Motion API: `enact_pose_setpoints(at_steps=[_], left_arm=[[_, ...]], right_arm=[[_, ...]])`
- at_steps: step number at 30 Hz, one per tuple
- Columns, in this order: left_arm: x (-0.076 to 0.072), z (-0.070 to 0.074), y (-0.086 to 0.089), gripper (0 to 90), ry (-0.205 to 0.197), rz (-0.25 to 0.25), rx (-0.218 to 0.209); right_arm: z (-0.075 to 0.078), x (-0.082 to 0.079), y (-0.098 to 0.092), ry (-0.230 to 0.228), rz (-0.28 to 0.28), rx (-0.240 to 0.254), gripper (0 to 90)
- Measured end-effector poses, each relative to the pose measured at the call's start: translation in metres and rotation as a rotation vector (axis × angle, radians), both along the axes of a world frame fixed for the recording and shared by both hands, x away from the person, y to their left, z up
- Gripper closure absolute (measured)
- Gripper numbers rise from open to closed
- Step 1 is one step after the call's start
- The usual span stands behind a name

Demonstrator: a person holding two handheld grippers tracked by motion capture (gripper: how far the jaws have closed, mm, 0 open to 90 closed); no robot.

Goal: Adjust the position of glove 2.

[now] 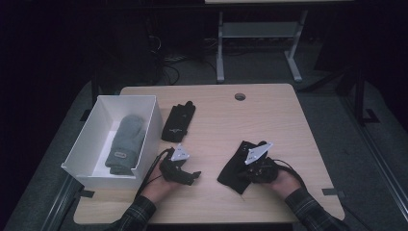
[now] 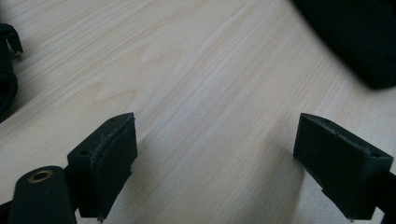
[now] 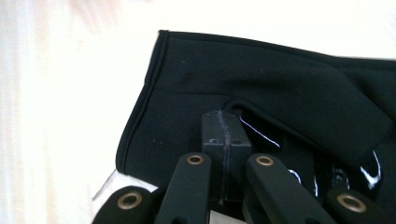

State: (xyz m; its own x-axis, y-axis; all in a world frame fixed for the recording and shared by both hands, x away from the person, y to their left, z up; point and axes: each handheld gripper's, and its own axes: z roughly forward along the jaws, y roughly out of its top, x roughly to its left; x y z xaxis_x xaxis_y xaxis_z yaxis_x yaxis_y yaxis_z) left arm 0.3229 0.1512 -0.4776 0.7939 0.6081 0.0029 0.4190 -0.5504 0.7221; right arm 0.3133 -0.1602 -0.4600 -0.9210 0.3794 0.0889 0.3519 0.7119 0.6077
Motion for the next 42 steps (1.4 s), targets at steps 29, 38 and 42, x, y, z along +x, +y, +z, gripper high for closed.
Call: enact_pose_setpoints(at_steps=[29,38,42], left_arm=[[0.001,0.000,0.001,12.8,0.001,-0.007,0.001],[0.002,0.000,0.000,12.9,0.000,0.004,-0.004],[0.004,0.002,-0.001,13.3,0.013,0.021,0.012]], right_arm=[[0.005,0.015,-0.091,-0.119,-0.422,0.087,43.9],[-0.012,0.020,-0.103,-0.186,-0.508,-0.001,17.3],[-0.015,0.021,-0.106,-0.167,-0.499,0.014,15.5]])
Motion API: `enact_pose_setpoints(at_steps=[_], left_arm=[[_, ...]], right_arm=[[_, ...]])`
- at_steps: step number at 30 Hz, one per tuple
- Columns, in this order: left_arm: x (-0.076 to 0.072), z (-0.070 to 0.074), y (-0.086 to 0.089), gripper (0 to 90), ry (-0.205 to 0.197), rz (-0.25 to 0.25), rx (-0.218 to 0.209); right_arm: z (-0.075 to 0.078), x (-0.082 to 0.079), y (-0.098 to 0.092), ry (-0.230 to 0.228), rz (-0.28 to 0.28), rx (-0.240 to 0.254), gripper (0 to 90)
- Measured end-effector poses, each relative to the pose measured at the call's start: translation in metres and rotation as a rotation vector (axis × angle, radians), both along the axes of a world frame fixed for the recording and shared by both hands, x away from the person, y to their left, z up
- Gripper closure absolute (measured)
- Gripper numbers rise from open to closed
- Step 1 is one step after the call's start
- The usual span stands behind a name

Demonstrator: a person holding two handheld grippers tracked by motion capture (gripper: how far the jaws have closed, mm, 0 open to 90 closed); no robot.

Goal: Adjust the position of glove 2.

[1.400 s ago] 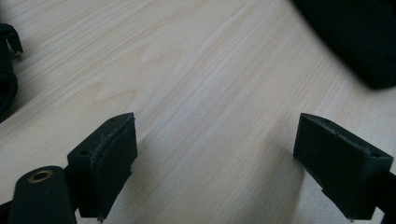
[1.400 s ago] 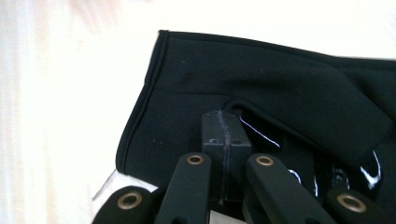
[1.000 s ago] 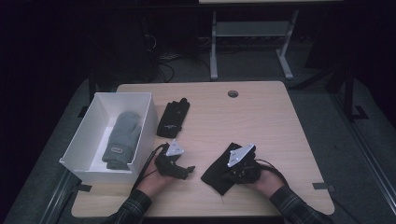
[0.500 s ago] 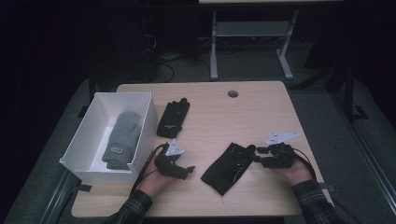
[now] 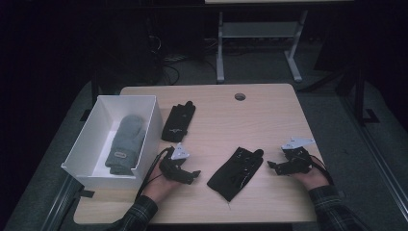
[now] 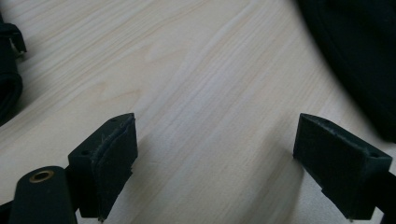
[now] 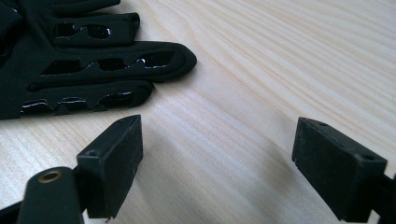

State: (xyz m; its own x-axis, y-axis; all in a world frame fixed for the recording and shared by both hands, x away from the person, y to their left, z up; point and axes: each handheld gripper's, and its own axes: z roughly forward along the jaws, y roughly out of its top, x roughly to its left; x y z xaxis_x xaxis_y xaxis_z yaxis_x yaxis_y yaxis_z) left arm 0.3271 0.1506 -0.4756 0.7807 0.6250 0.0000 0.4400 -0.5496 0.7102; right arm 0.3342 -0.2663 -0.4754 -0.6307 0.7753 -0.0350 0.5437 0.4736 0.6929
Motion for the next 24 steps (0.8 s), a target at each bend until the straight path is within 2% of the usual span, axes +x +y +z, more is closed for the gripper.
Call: enact_pose_setpoints(at_steps=[1,4,5,6,12,15,21,24], left_arm=[[0.001,0.001,-0.001,13.3,0.006,0.008,0.014],[0.002,0.005,-0.002,13.7,0.015,0.027,-0.005],[0.003,0.007,-0.004,13.7,0.021,0.041,-0.020],[0.004,0.011,-0.004,13.7,0.024,0.039,-0.006],[0.018,0.020,-0.008,15.9,0.041,0.103,-0.007],[0.027,0.024,-0.010,17.8,0.049,0.134,-0.029],[0.050,0.036,-0.015,31.2,0.019,0.195,-0.037],[0.065,0.040,-0.016,37.8,-0.008,0.224,-0.015]], right_arm=[[-0.001,0.000,-0.001,-0.005,0.001,0.000,14.6],[-0.005,0.002,-0.007,0.024,-0.014,0.062,12.9],[-0.006,0.002,-0.009,0.018,-0.018,0.075,12.2],[-0.007,0.001,-0.011,0.016,-0.017,0.082,12.2],[-0.007,0.002,-0.011,0.019,-0.021,0.083,12.1],[-0.007,0.002,-0.011,0.019,-0.022,0.083,12.1],[-0.007,0.002,-0.011,0.020,-0.021,0.085,12.1],[-0.007,0.002,-0.011,0.020,-0.023,0.087,12.2]])
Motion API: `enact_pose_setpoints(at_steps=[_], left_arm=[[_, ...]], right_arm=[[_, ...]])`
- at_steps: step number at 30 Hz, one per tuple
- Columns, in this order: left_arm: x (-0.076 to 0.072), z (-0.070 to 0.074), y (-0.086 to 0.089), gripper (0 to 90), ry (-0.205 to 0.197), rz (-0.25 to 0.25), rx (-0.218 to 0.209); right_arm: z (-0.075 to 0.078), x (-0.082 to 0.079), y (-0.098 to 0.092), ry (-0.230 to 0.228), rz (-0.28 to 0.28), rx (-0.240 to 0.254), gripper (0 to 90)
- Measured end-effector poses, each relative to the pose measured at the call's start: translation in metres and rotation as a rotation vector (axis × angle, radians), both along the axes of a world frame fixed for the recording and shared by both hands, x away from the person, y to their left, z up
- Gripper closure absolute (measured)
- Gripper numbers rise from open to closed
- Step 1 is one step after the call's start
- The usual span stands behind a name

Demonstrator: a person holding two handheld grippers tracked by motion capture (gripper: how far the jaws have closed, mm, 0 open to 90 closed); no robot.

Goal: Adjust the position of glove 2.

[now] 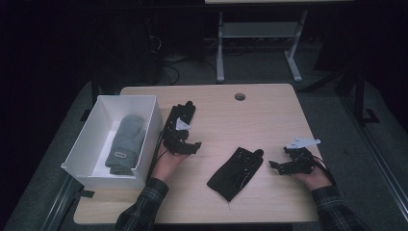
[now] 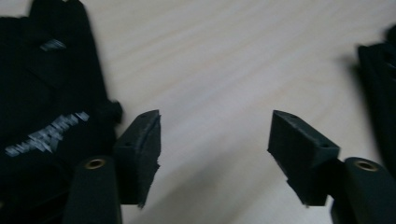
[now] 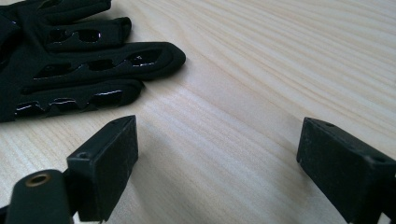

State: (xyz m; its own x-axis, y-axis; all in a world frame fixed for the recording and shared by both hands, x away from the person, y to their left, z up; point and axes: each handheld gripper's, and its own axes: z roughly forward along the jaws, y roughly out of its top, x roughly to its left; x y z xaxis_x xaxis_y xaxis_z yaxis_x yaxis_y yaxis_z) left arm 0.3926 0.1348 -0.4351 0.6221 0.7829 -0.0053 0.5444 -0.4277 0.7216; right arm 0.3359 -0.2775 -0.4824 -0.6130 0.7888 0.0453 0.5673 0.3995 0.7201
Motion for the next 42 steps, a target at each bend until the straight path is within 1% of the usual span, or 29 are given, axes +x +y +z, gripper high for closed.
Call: enact_pose_setpoints(at_steps=[2,4,6,7,9,10,12,13,15,17,20,22,23,24,26,27,28,30,31,32,33,34,35,37,38,40,42], left_arm=[[0.011,0.002,0.001,40.1,-0.005,0.016,0.027],[0.021,0.004,0.002,42.5,-0.024,0.042,0.036],[0.030,0.005,0.002,44.6,-0.030,0.063,0.030],[0.035,0.005,0.002,45.3,-0.025,0.074,0.038],[0.043,0.003,0.001,47.9,-0.030,0.086,0.059],[0.049,0.003,0.000,48.6,-0.035,0.101,0.074],[0.056,0.002,-0.002,50.4,-0.032,0.109,0.075],[0.062,0.002,-0.003,50.6,-0.032,0.115,0.093],[0.068,0.000,-0.006,51.4,-0.035,0.129,0.098],[0.076,-0.003,-0.007,51.5,-0.032,0.144,0.127],[0.085,-0.008,-0.006,51.8,-0.016,0.156,0.139],[0.088,-0.011,-0.006,52.1,-0.005,0.167,0.140],[0.089,-0.013,-0.004,52.3,-0.001,0.165,0.153],[0.090,-0.015,-0.004,52.4,0.007,0.170,0.156],[0.091,-0.018,-0.002,53.6,0.021,0.174,0.151],[0.092,-0.021,-0.001,54.4,0.024,0.176,0.157],[0.092,-0.023,-0.001,55.8,0.024,0.175,0.173],[0.092,-0.025,-0.001,62.5,0.036,0.172,0.163],[0.092,-0.025,-0.001,67.8,0.037,0.161,0.152],[0.091,-0.025,-0.002,75.1,0.038,0.151,0.147],[0.091,-0.024,-0.004,82.8,0.033,0.145,0.150],[0.090,-0.024,-0.006,86.4,0.030,0.146,0.162],[0.090,-0.024,-0.007,87.6,0.029,0.147,0.165],[0.090,-0.022,-0.004,88.3,0.041,0.146,0.147],[0.089,-0.020,-0.003,88.4,0.050,0.143,0.126],[0.084,-0.013,-0.004,88.6,0.040,0.119,0.103],[0.078,-0.006,-0.007,88.5,0.037,0.078,0.059]], right_arm=[[0.000,0.000,0.000,0.000,0.000,0.000,12.2],[0.000,0.000,0.000,-0.001,-0.001,0.001,12.3],[0.000,0.000,0.000,0.000,-0.001,0.001,12.4],[0.000,0.000,0.000,0.000,-0.002,0.001,12.4],[0.000,0.000,0.000,0.000,0.000,-0.004,12.6],[0.000,0.000,0.000,0.000,-0.001,-0.003,12.6],[0.000,0.000,0.000,0.000,-0.001,-0.004,12.7],[0.000,0.000,-0.001,0.000,-0.001,-0.005,12.7],[0.000,0.000,-0.001,0.000,-0.001,-0.005,12.8],[0.000,0.000,0.000,-0.001,-0.002,-0.003,12.8],[0.000,0.000,0.000,-0.001,-0.003,0.000,12.9],[0.000,0.000,0.000,0.000,-0.003,-0.001,12.9],[0.000,0.000,0.000,0.000,-0.002,-0.003,12.9],[0.000,0.000,0.000,0.000,-0.002,-0.003,12.9],[0.000,0.000,0.000,0.000,-0.003,-0.004,12.9],[0.000,0.000,0.000,0.000,-0.003,-0.003,12.9],[0.000,0.000,0.000,-0.001,-0.003,-0.004,12.9],[0.000,0.000,0.000,0.000,-0.003,-0.004,12.9],[0.000,0.000,0.000,0.000,-0.003,-0.004,12.9],[0.000,0.000,0.000,0.000,-0.003,-0.004,12.9],[0.000,0.000,0.000,0.001,-0.004,-0.003,12.9],[0.000,0.000,0.000,0.000,-0.004,-0.005,12.9],[0.000,0.000,0.000,0.000,-0.004,-0.003,12.9],[0.000,0.000,0.000,0.000,-0.006,-0.003,13.0],[0.000,0.000,0.000,-0.001,-0.006,-0.004,13.0],[0.000,0.000,-0.001,-0.001,-0.007,-0.004,13.1],[0.000,0.000,-0.001,-0.001,-0.007,-0.004,13.1]])
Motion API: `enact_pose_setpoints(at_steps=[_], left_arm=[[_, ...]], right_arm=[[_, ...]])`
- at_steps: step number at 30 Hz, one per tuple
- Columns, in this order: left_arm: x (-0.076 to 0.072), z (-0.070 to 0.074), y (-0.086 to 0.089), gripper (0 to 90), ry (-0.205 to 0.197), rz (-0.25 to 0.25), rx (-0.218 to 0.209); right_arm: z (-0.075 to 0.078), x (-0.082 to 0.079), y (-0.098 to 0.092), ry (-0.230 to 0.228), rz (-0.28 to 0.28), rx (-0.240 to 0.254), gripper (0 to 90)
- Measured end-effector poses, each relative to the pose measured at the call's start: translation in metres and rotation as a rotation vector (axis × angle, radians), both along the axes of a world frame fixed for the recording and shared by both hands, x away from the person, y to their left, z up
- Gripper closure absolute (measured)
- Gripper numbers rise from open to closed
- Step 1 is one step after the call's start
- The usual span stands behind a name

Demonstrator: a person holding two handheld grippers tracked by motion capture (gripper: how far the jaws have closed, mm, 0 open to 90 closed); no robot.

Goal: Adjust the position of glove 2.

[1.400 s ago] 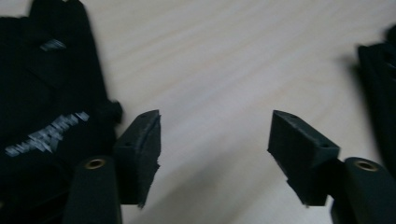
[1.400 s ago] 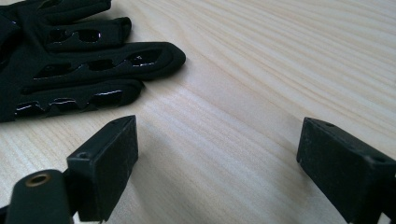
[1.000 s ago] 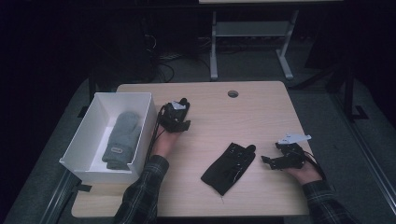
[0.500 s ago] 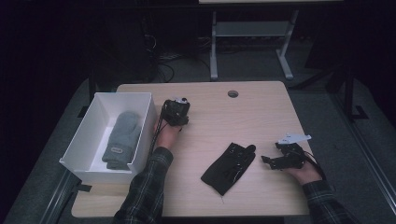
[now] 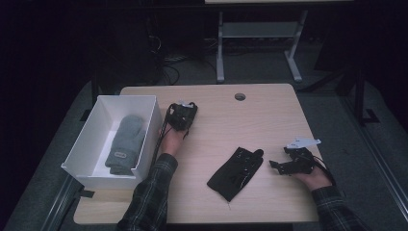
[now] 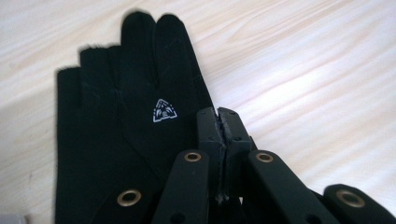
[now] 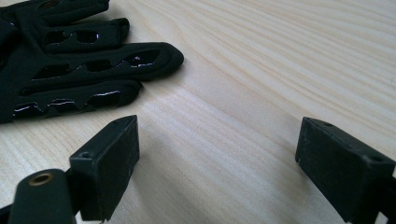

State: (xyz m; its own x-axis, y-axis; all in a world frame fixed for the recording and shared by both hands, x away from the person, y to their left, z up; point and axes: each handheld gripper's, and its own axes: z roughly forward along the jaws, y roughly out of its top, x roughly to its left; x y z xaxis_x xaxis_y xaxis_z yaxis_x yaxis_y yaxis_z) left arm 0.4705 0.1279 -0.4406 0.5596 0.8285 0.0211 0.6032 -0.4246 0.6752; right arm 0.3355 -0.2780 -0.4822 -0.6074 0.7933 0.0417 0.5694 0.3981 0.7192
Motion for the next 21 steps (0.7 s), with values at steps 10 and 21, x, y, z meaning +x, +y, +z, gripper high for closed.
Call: enact_pose_setpoints(at_steps=[10,21], left_arm=[[-0.053,-0.002,-0.029,87.8,0.039,-0.177,-0.099],[-0.050,0.002,-0.026,54.4,0.016,-0.203,-0.067]], right_arm=[[0.000,0.000,0.000,-0.001,-0.002,-0.001,13.1],[0.000,0.000,0.000,-0.002,-0.004,-0.001,13.1]])
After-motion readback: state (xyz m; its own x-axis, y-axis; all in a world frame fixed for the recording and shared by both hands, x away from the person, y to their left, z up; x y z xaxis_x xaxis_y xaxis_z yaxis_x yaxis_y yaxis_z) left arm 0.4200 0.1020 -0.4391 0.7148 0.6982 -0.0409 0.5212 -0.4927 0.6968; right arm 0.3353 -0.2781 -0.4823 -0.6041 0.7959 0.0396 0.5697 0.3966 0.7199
